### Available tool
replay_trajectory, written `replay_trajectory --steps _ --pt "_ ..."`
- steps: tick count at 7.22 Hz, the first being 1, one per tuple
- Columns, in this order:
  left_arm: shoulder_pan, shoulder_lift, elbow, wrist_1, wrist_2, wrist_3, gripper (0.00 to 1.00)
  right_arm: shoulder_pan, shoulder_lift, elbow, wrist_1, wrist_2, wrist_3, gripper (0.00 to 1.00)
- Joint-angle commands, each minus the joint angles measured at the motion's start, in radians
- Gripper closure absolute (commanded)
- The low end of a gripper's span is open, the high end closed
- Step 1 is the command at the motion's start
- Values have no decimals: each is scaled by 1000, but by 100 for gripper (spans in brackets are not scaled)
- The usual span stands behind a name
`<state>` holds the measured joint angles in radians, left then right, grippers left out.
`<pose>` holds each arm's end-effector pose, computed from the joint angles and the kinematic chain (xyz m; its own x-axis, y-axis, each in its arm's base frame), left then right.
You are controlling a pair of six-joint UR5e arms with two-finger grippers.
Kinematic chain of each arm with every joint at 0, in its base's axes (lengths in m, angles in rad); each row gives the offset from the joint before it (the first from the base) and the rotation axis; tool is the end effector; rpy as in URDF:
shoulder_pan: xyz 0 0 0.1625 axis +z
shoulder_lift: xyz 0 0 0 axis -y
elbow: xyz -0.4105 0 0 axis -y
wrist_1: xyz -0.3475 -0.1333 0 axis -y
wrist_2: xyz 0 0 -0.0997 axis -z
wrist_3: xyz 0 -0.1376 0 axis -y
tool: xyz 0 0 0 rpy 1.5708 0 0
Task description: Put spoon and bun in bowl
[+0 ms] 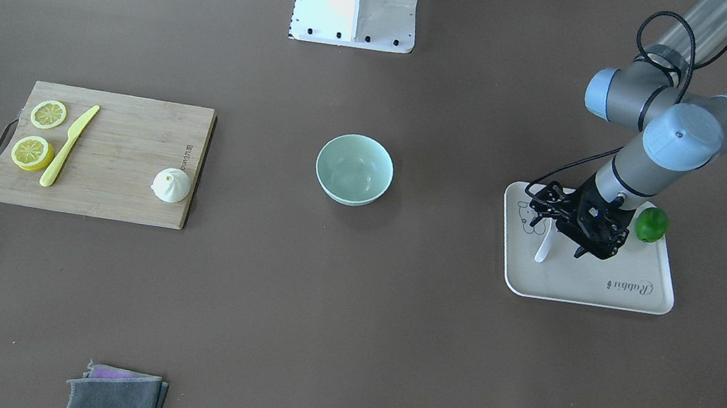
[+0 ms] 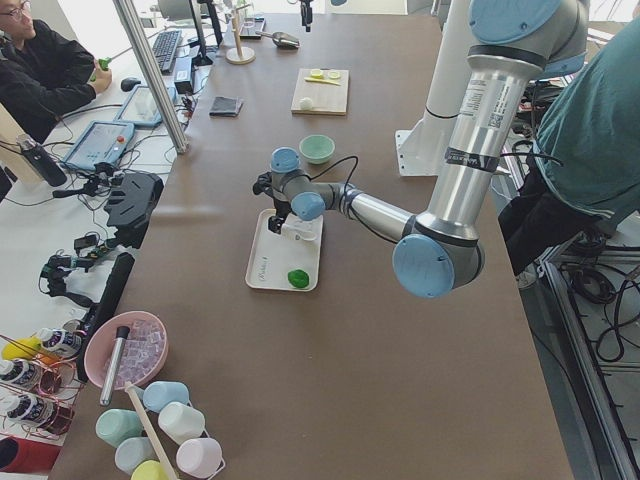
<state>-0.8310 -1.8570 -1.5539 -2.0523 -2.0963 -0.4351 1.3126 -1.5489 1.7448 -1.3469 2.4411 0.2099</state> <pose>0.3604 -0.4902 0.4829 0.5779 0.5305 -0.6202 -0.2749 0.8421 0.4641 -0.0946 -0.4684 0.5456 0.5803 -0.2717 0.7677 0.1148 0.9606 0.2532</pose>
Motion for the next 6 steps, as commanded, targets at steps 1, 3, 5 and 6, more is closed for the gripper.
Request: replay_trajectory --steps 1,3,5,6 --pt "7 -7 20 -2 1 -2 11 -7 0 1 0 4 0 0" --pt "12 -7 18 0 1 -4 43 -9 0 -2 0 16 0 0" --pt "13 -5 17 0 1 -4 48 -35 1 1 3 16 0 0" --pt "13 -5 15 0 1 -2 53 -51 3 1 8 15 0 0"
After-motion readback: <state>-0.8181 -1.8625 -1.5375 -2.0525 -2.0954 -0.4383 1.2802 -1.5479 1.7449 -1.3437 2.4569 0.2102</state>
